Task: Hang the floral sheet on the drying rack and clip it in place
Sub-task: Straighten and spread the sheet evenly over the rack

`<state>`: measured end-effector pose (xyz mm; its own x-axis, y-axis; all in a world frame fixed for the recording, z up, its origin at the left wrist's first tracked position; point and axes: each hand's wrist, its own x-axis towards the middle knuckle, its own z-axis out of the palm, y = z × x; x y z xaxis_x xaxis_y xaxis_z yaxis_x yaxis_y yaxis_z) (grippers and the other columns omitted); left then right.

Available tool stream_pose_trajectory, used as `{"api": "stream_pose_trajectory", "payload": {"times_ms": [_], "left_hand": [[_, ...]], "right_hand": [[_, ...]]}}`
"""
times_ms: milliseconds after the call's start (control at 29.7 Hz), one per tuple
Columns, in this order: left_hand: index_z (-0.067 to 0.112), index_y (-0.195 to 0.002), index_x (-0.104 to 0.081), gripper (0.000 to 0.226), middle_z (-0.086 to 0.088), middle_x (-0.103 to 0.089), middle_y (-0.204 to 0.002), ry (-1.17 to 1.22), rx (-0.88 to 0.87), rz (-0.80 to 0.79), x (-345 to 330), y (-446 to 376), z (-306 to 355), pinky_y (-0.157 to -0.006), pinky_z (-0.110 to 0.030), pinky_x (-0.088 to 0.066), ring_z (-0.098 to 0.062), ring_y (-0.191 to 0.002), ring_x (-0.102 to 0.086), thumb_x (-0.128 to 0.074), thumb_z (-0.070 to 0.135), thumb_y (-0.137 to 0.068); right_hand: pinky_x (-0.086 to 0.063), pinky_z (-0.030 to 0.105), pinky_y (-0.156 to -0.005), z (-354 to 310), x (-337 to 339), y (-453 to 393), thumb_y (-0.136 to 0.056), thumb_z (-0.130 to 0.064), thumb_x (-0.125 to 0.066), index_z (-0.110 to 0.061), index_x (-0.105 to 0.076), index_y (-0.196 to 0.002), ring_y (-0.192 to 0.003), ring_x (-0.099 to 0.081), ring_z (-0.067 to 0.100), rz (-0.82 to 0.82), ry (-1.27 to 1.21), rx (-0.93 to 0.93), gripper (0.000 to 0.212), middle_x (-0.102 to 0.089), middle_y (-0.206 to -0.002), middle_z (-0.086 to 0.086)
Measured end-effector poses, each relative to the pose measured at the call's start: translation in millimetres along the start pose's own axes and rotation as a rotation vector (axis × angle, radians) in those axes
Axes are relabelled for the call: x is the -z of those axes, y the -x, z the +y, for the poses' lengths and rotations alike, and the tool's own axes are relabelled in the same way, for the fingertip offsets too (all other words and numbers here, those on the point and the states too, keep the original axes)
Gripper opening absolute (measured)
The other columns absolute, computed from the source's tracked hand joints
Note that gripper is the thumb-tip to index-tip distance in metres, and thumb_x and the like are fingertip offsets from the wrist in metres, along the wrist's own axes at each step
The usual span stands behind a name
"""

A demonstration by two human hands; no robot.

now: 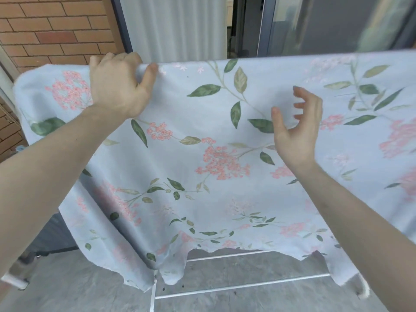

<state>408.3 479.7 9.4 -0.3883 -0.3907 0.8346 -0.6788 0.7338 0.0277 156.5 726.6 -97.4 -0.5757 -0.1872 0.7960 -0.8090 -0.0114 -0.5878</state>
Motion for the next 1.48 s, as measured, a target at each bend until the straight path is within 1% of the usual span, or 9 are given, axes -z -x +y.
{"api": "stream_pose_trajectory", "payload": {"times_ms": [135,269,538,605,673,740,807,1110,1480], "left_hand": [[0.006,-0.075,-0.057,0.061,-0.014,-0.053,-0.068,-0.007,0.11,0.004,-2.2,-3.5,17.6,-0.089,-0.047,-0.034,-0.031,-0.072,-0.041,-0.031,0.053,-0.102],[0.005,-0.076,-0.065,0.066,-0.012,-0.045,-0.059,-0.019,0.174,-0.029,-5.9,-10.1,28.4,-0.091,-0.047,-0.034,-0.036,-0.069,-0.044,-0.029,0.053,-0.103],[0.015,-0.056,-0.033,0.058,-0.022,-0.047,-0.065,-0.098,0.305,-0.027,-0.9,-14.3,75.1,-0.099,-0.051,-0.033,-0.038,-0.071,-0.043,-0.031,0.049,-0.104],[0.012,-0.064,-0.044,0.055,-0.021,-0.055,-0.075,-0.072,0.237,-0.026,-12.8,-12.8,119.2,-0.096,-0.05,-0.034,-0.038,-0.077,-0.047,-0.032,0.05,-0.102],[0.012,-0.093,-0.065,0.049,-0.014,-0.066,-0.096,0.02,0.061,0.006,-24.5,-10.8,163.8,-0.098,-0.046,-0.034,-0.035,-0.093,-0.055,-0.037,0.052,-0.101],[0.017,-0.122,-0.066,0.047,-0.006,-0.067,-0.112,0.112,-0.093,0.021,-36.8,-9.4,207.1,-0.104,-0.043,-0.032,-0.031,-0.108,-0.056,-0.042,0.052,-0.1],[0.019,-0.131,-0.062,0.049,-0.003,-0.066,-0.119,0.141,-0.158,0.023,-46.1,-8.8,240.2,-0.107,-0.041,-0.031,-0.03,-0.115,-0.055,-0.045,0.052,-0.1],[0.01,-0.106,-0.06,0.049,-0.006,-0.063,-0.104,-0.039,0.02,0.062,-65.2,-15.1,274.5,-0.094,-0.04,-0.03,-0.029,-0.099,-0.053,-0.041,0.054,-0.097],[0.01,-0.103,-0.06,0.041,-0.007,-0.061,-0.1,0.038,0.005,0.119,-80.7,-19.8,302.6,-0.101,-0.046,-0.033,-0.032,-0.098,-0.053,-0.049,0.05,-0.097]], "right_hand": [[-0.031,0.032,-0.112,10.3,30.5,-58.4,-0.1,-0.039,-0.059,-0.02,-0.057,-0.138,-0.131,-0.047,0.023,0.024,0.229,0.191,0.043,-0.054,-0.14,-0.001],[-0.027,0.045,-0.116,28.6,49.2,-102.5,-0.1,-0.052,-0.05,-0.032,-0.062,-0.133,-0.132,-0.047,0.02,-0.059,0.401,0.212,0.04,-0.058,-0.138,-0.013],[-0.022,0.046,-0.119,81.9,83.1,-153.4,-0.103,-0.054,-0.042,-0.024,-0.065,-0.122,-0.122,-0.05,0.031,-0.153,0.501,0.29,0.042,-0.062,-0.121,0.003],[-0.023,0.037,-0.112,91.6,84.4,-163.1,-0.104,-0.055,-0.041,-0.023,-0.066,-0.12,-0.116,-0.05,0.031,-0.191,0.463,0.328,0.044,-0.063,-0.119,0.003],[-0.022,0.031,-0.106,92.3,79.3,-164.5,-0.104,-0.054,-0.042,-0.024,-0.066,-0.121,-0.114,-0.051,0.03,-0.204,0.424,0.378,0.043,-0.064,-0.118,0.0],[-0.021,0.03,-0.105,93.2,79.9,-167.0,-0.104,-0.054,-0.043,-0.025,-0.066,-0.125,-0.113,-0.052,0.03,-0.208,0.395,0.44,0.042,-0.064,-0.12,0.0],[-0.021,0.029,-0.104,101.4,85.2,-168.5,-0.103,-0.054,-0.045,-0.026,-0.064,-0.129,-0.114,-0.051,0.03,-0.226,0.364,0.478,0.043,-0.062,-0.121,0.001],[-0.021,0.043,-0.122,134.2,113.4,-173.2,-0.099,-0.05,-0.052,-0.024,-0.059,-0.136,-0.127,-0.051,0.025,-0.26,0.313,0.495,0.046,-0.062,-0.128,0.0],[-0.012,0.05,-0.126,172.2,161.3,-179.3,-0.096,-0.044,-0.056,-0.018,-0.048,-0.148,-0.148,-0.034,0.028,-0.232,0.393,0.337,0.058,-0.049,-0.147,0.002]]}}
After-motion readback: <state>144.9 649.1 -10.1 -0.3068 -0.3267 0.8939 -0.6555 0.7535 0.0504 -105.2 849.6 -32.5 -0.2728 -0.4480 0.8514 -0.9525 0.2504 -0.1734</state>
